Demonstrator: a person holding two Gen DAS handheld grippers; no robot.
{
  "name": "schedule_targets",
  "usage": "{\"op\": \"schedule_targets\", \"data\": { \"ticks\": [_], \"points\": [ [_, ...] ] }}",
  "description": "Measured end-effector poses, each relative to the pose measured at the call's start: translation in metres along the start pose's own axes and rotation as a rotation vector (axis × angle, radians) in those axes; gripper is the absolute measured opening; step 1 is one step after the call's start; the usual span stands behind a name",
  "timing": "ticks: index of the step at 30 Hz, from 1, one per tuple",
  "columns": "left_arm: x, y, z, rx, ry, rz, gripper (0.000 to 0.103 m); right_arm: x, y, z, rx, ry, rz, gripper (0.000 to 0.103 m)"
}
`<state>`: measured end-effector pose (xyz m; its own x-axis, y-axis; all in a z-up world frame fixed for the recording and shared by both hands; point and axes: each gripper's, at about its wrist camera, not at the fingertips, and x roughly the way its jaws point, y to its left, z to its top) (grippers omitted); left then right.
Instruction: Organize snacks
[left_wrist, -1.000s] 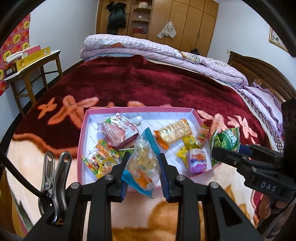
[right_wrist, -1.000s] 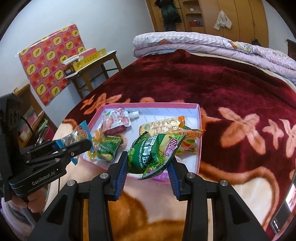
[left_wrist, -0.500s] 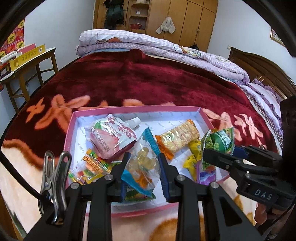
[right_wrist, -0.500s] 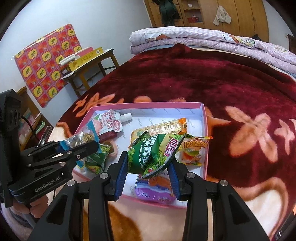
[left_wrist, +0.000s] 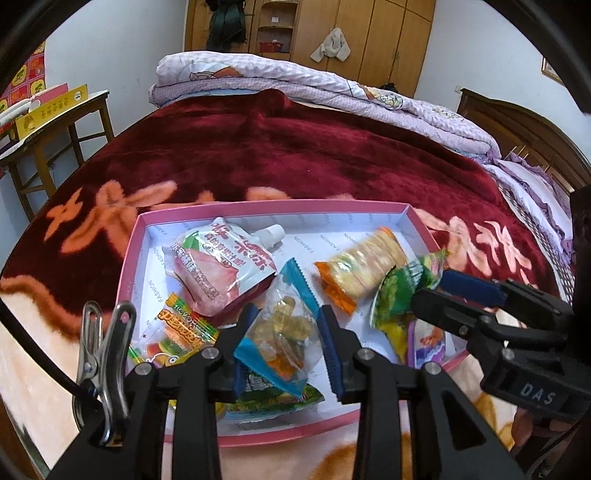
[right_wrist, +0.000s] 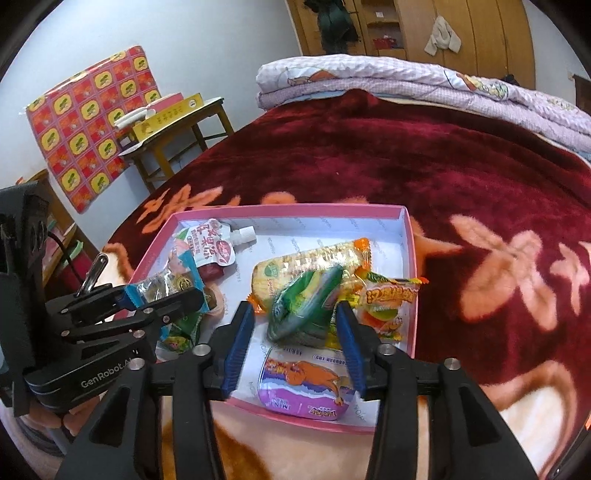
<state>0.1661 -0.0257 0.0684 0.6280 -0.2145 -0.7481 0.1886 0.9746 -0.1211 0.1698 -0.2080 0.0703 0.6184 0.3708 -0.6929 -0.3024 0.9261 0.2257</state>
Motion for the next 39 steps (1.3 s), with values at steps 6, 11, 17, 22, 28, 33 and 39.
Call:
{"op": "schedule_targets", "data": {
  "ticks": [6, 11, 17, 22, 28, 33, 39],
  "points": [
    [-0.011, -0.001, -0.003, -0.008, -0.017, 0.01, 0.052, -0.011, 0.003, -0.003, 0.005, -0.027, -0.008, 0.061],
    [-0.025, -0.003, -0.008, -0.011, -0.036, 0.025, 0.055, -0.023, 0.007, -0.009, -0.001, -0.041, -0.012, 0.061],
    [-0.043, -0.007, -0.017, -0.004, -0.049, 0.044, 0.056, -0.037, 0.013, -0.019, 0.009, -0.058, -0.006, 0.061],
    [-0.055, -0.011, -0.028, -0.003, -0.048, 0.047, 0.056, -0.044, 0.022, -0.029, 0.002, -0.055, -0.003, 0.061],
    [-0.065, -0.012, -0.04, -0.01, -0.044, 0.054, 0.056, -0.052, 0.027, -0.042, 0.009, -0.054, -0.008, 0.061],
    [-0.069, -0.013, -0.051, -0.017, -0.04, 0.053, 0.056, -0.056, 0.028, -0.05, 0.015, -0.048, -0.021, 0.061],
    [-0.069, -0.018, -0.062, -0.009, -0.024, 0.07, 0.056, -0.056, 0.028, -0.059, 0.026, -0.038, -0.029, 0.061]
  ]
}}
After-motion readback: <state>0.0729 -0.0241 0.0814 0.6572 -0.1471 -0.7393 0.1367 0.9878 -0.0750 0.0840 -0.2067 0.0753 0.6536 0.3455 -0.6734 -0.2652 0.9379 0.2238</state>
